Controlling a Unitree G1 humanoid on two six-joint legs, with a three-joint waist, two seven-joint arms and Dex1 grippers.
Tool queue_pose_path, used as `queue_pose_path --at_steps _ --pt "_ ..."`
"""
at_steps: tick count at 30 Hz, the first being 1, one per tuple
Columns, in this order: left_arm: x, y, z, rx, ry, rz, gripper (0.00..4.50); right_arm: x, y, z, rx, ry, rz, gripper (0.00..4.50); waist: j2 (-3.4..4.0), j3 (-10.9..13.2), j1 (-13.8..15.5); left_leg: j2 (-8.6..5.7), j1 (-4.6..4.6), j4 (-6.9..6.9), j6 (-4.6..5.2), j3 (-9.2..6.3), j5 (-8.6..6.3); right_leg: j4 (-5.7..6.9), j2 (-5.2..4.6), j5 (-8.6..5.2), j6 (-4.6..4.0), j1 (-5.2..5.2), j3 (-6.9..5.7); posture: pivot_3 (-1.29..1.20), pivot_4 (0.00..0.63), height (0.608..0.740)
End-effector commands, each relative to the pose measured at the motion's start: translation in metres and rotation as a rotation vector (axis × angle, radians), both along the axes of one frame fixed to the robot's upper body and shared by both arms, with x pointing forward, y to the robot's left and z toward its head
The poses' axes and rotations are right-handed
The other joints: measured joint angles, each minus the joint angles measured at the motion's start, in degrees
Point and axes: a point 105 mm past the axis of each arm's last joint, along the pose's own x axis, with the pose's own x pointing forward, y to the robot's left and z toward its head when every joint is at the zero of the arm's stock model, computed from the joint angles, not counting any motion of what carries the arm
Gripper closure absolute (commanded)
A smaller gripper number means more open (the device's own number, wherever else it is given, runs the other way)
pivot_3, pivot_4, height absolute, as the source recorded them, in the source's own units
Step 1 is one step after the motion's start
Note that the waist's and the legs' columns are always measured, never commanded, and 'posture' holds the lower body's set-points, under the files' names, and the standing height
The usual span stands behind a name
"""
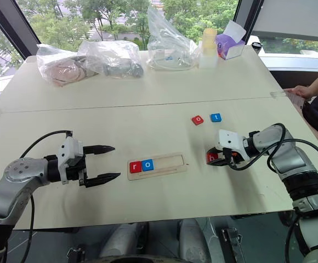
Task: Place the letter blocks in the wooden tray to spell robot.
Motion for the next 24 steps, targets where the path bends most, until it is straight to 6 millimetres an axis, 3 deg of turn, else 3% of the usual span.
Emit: queue_pose_path --at_steps 1,4,13,19,24 --pt "0.002 0.000 0.013 0.002 -0.062 -0.004 0.00 0.004 0.025 0.019 0.059 -0.087 0.058 3.35 0.01 0.0 -0.1 0.00 0.00 -0.01 0.00 0.00 0.00 0.01 0.00 0.00 0.01 -0.01 0.01 0.00 0.150 0.740" --pt "0.004 -0.001 0.014 0.001 -0.066 -0.006 0.00 0.001 0.054 0.034 0.107 -0.111 0.135 3.35 0.04 0.0 -0.2 0.01 -0.04 -0.03 -0.01 0.01 0.01 0.09 0.00 0.02 0.04 -0.14 0.06 0.00 0.150 0.740" --pt "0.004 -0.003 0.015 -0.004 -0.072 -0.007 0.00 -0.013 0.116 0.036 0.158 -0.056 0.293 3.35 0.01 0.0 0.0 -0.03 -0.14 -0.04 -0.04 -0.01 0.02 0.09 -0.01 0.03 0.05 -0.24 0.03 0.00 0.150 0.740" --pt "0.002 -0.002 0.015 -0.002 -0.072 -0.002 0.00 -0.014 0.143 0.025 0.162 -0.039 0.319 3.35 0.01 0.0 0.0 -0.02 -0.14 -0.06 -0.04 -0.02 0.02 0.13 0.00 0.04 0.04 -0.29 0.04 0.00 0.150 0.740" --pt "0.000 -0.001 0.014 0.001 -0.074 0.007 0.00 -0.014 0.152 0.019 0.156 -0.032 0.322 3.35 0.01 0.0 0.1 -0.04 -0.14 -0.06 -0.04 -0.02 0.02 0.14 0.02 0.04 0.04 -0.30 0.03 0.00 0.150 0.740"
